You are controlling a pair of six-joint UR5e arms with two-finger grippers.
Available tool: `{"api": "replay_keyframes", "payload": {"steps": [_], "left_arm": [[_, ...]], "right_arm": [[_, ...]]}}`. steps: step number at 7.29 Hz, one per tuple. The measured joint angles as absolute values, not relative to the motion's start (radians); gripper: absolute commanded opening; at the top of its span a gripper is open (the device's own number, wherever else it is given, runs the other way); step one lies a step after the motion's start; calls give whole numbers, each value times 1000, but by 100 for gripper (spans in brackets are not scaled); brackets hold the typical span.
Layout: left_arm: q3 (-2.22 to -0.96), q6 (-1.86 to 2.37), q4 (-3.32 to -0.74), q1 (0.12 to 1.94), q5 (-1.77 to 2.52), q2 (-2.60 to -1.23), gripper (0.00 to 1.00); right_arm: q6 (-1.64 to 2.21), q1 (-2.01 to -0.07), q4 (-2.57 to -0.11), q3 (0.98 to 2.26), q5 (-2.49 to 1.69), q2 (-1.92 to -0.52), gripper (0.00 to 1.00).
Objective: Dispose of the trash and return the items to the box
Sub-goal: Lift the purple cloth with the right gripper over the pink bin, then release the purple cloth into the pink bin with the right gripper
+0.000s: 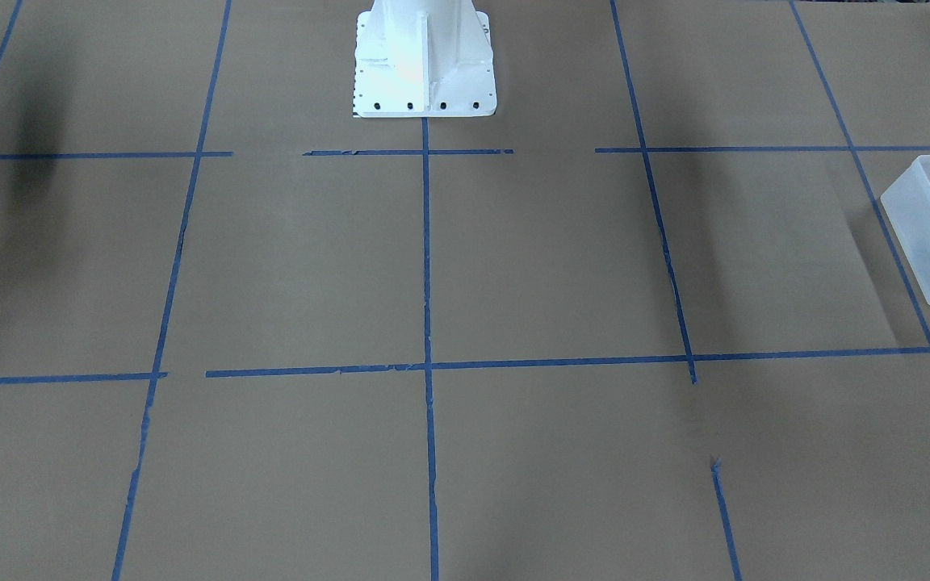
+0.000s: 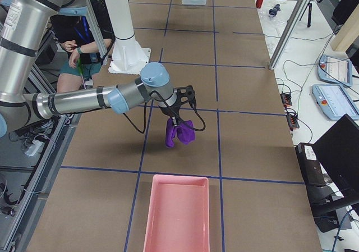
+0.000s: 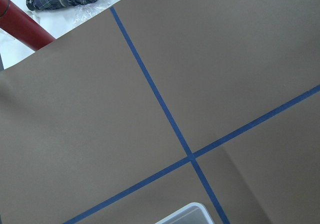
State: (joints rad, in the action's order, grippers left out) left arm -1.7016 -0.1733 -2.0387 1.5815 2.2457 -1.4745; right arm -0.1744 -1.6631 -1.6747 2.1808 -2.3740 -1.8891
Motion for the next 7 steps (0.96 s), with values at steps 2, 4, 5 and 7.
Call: {"api": "replay_keyframes", "payload": {"steps": [2, 4, 5, 7], "left_arm": [[-1702, -173, -2039, 1582, 2246, -1475, 100], [-1708, -172, -2038, 1582, 2246, -1476, 100], [-1711, -172, -2038, 1582, 2246, -1476, 100], [-1716, -172, -2037, 1582, 2246, -1474, 100]], "right_arm": [[-504, -1867, -1973, 2049, -2375, -1724, 0], [-653, -1951, -2021, 1832, -2365, -1582, 0], [-669, -1957, -1984, 1778, -2362, -1571, 43], [-672, -1953, -1916, 1739, -2360, -1593, 100]]}}
